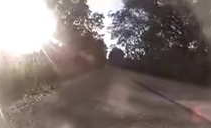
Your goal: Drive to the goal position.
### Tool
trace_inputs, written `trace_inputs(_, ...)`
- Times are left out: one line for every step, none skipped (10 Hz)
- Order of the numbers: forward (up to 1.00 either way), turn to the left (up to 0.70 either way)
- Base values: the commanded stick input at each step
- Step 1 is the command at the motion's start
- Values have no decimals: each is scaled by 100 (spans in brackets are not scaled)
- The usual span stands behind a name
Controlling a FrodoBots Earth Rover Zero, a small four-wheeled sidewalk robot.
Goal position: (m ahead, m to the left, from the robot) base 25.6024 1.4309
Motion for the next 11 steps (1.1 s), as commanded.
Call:
trace_inputs(70,0)
trace_inputs(70,0)
trace_inputs(70,0)
trace_inputs(70,0)
trace_inputs(70,0)
trace_inputs(70,0)
trace_inputs(70,0)
trace_inputs(70,0)
trace_inputs(70,0)
trace_inputs(70,0)
trace_inputs(70,0)
